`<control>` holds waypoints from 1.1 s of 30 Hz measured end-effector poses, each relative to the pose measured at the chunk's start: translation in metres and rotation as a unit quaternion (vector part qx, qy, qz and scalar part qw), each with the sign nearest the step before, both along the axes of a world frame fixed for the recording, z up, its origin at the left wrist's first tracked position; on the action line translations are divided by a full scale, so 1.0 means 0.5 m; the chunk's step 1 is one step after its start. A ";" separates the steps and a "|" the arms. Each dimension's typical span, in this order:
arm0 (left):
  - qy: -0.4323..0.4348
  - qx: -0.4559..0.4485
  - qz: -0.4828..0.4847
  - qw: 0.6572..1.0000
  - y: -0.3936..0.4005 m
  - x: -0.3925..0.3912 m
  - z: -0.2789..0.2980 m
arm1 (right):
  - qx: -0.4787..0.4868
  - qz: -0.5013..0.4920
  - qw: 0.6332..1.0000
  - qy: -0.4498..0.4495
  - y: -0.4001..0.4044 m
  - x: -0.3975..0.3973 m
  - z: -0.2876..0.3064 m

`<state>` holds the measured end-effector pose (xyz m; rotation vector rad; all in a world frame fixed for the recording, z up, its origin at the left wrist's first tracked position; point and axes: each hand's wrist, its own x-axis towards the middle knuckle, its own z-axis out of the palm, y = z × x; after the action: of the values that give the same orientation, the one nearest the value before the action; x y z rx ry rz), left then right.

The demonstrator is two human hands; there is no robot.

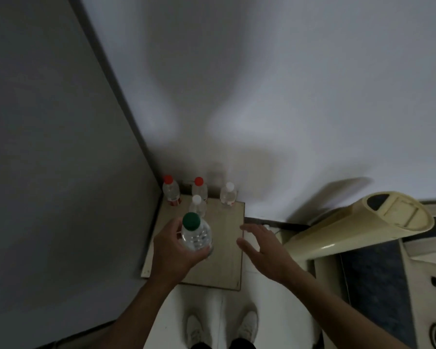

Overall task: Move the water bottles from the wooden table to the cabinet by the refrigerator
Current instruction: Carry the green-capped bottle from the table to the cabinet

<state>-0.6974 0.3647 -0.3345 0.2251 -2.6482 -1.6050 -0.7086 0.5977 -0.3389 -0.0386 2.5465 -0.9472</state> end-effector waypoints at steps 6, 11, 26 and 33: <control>-0.024 -0.027 0.020 0.999 -0.030 -0.032 -0.101 | 0.132 0.067 0.988 0.047 -0.006 -0.026 -0.074; -0.041 -0.030 0.031 0.998 -0.042 -0.059 -0.193 | 0.144 0.055 0.988 0.018 0.004 -0.038 -0.151; -0.024 -0.040 0.008 0.999 -0.040 -0.113 -0.443 | 0.162 0.025 0.986 -0.038 0.005 -0.057 -0.347; -0.009 -0.062 0.011 0.998 -0.030 -0.147 -0.502 | 0.143 0.007 0.989 -0.046 0.010 -0.059 -0.389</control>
<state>-0.7710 0.3498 -0.5854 0.2652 -2.7367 -1.4329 -0.7382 0.6027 -0.5333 0.0697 2.5663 -0.5560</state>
